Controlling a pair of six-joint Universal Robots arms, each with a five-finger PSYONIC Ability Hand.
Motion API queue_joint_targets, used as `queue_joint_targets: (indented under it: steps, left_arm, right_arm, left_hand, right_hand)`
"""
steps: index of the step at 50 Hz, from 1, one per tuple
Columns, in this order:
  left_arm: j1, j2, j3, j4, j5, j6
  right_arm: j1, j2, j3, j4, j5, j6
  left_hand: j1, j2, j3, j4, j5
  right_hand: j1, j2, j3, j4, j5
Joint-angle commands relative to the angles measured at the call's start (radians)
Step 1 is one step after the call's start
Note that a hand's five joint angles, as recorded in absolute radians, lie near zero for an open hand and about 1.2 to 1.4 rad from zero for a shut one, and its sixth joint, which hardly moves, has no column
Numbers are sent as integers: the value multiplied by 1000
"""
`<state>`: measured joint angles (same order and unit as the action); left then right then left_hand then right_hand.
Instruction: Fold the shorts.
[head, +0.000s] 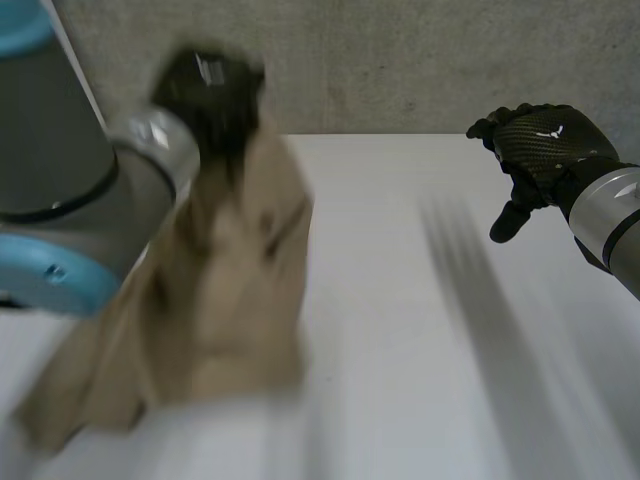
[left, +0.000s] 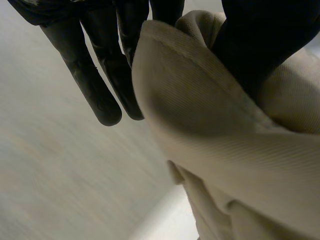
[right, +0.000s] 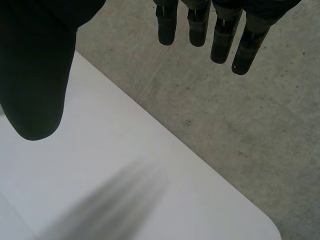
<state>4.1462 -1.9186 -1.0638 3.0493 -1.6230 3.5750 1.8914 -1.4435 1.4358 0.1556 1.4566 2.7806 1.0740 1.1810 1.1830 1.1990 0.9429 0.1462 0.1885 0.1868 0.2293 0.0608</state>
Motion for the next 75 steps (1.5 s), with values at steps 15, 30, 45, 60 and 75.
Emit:
queue_joint_targets:
  steps: [15, 30, 45, 60, 75]
  left_arm:
    - [-167, 116, -470, 203, 31, -45]
    - [-135, 148, -510, 106, 22, 22]
    - [-6, 188, -609, 105, 43, 10]
    - [28, 142, -709, 192, 209, 8]
    - [12, -57, -634, 328, 209, 5]
  right_arm:
    - [-3, -3, -5, -24, 5, -23]
    - [-2, 27, 0, -24, -2, -58]
    - [60, 77, 123, 82, -15, -194]
    - [63, 87, 431, -175, -107, -107]
    - [58, 133, 453, -252, -94, -90]
  left_hand:
    - [322, 215, 213, 197, 279]
    - [-711, -818, -820, -836, -754]
    - [-816, -923, -925, -941, -860]
    - [-822, -929, -931, -947, -866]
    - [-255, -362, -364, -380, -298]
  right_hand:
    - [28, -14, -12, -55, -61]
    - [28, -14, -12, -55, -61]
    - [47, 5, 7, -36, -42]
    - [294, 252, 253, 211, 205]
    - [309, 266, 268, 226, 220]
